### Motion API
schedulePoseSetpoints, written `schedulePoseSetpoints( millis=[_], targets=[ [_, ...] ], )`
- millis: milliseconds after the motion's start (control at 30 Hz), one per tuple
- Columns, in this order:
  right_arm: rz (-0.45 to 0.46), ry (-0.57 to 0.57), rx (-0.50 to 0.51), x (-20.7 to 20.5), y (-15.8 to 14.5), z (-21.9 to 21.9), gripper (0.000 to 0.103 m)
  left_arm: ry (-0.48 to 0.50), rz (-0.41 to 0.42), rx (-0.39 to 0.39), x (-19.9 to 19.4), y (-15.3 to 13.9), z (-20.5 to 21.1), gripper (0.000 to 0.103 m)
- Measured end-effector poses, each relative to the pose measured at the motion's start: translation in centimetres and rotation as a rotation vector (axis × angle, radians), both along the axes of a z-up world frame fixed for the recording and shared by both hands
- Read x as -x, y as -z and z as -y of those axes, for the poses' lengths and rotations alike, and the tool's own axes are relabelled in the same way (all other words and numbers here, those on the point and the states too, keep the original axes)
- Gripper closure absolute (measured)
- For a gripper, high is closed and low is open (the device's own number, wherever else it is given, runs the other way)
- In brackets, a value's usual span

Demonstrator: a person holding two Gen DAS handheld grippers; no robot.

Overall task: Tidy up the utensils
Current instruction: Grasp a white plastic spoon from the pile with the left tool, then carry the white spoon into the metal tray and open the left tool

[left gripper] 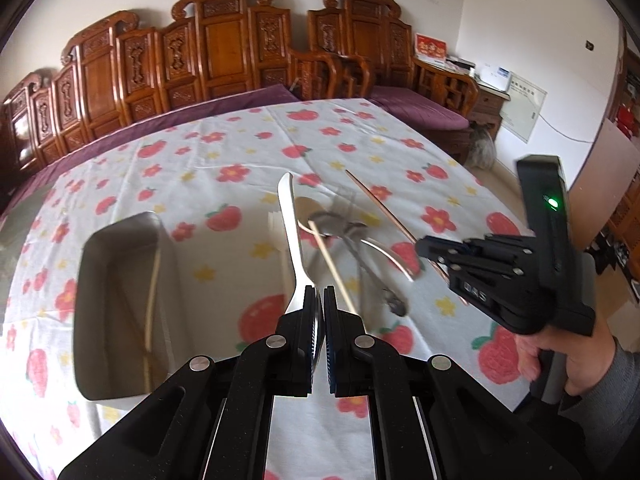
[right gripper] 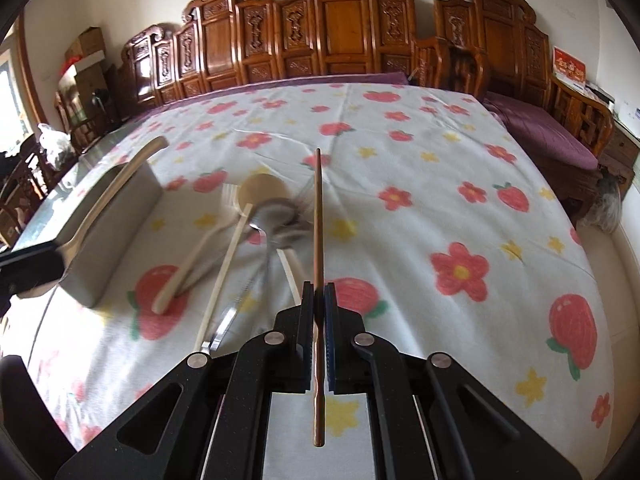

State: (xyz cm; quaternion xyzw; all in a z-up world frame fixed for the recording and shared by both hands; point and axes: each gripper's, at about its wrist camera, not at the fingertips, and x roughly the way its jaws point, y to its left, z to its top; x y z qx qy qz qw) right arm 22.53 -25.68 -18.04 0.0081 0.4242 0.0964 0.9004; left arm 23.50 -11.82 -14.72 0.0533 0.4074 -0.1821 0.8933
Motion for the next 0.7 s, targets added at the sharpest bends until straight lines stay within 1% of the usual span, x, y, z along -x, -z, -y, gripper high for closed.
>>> schedulePoseSetpoints(
  millis=[100,200,467,700],
  targets=[
    [0.033,-0.043,0.024,0.5,-0.8,-1.6,0.097,-0.024,0.010,-0.006,-0.4,-0.4,-1.1,0.099],
    [0.051,-0.073,0.023,1.0,-1.4,-2.9,0.097,-0.048,0.014,-0.004,-0.7,-0.6,-2.2,0.099],
    [0.066,-0.127,0.026,1.9,-2.2,-5.3,0.097,-0.107,0.016,-0.016,-1.2,-0.7,-5.1,0.099],
    [0.072,-0.186,0.022,2.7,-2.6,-7.6,0.097,-0.164,-0.009,0.003,-1.6,-0.5,-8.2,0.099]
  ],
)
